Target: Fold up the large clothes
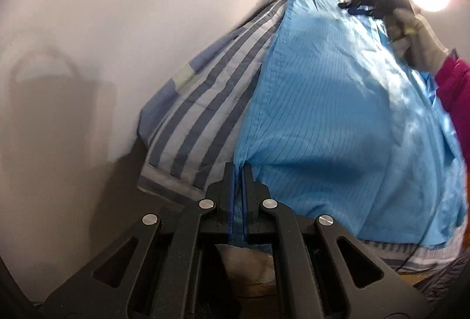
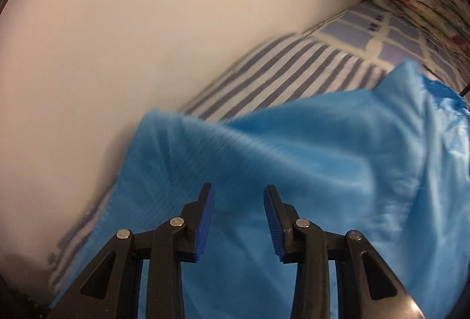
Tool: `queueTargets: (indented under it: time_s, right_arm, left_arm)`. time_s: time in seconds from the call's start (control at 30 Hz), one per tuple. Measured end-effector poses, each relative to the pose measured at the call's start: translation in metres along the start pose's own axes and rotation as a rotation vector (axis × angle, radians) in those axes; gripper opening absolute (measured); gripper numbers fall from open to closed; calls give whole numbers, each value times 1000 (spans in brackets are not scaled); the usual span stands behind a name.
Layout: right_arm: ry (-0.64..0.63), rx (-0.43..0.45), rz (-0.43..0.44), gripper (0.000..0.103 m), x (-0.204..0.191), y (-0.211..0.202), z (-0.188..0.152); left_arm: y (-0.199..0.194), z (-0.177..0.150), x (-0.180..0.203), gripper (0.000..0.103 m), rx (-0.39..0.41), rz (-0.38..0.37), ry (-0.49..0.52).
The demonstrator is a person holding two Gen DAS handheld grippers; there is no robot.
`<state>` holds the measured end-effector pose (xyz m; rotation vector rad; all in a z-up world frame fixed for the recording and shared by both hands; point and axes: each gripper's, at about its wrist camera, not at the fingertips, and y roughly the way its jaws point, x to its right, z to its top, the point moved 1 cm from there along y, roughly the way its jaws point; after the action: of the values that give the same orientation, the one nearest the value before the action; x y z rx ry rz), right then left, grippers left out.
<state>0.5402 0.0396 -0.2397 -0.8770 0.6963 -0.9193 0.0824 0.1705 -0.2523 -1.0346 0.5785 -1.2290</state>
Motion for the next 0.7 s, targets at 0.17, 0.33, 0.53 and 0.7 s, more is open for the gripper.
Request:
queueTargets:
  time_s: [0.17, 0.33, 0.53, 0.7]
  right_arm:
    - [39, -17, -17, 37, -8, 39, 3]
    - [105, 49, 77, 38, 5, 7, 3]
    - [150, 90, 21, 32, 28, -23, -13]
    - [227, 70, -5, 32, 52, 0, -8]
  left_arm:
    - [8, -1, 2, 2, -32, 22, 17]
    - [-9, -1, 16, 5, 18, 24, 72]
    - [-22, 14, 19, 32, 55, -51, 41]
    - [-9, 26, 22, 44, 15, -66, 73]
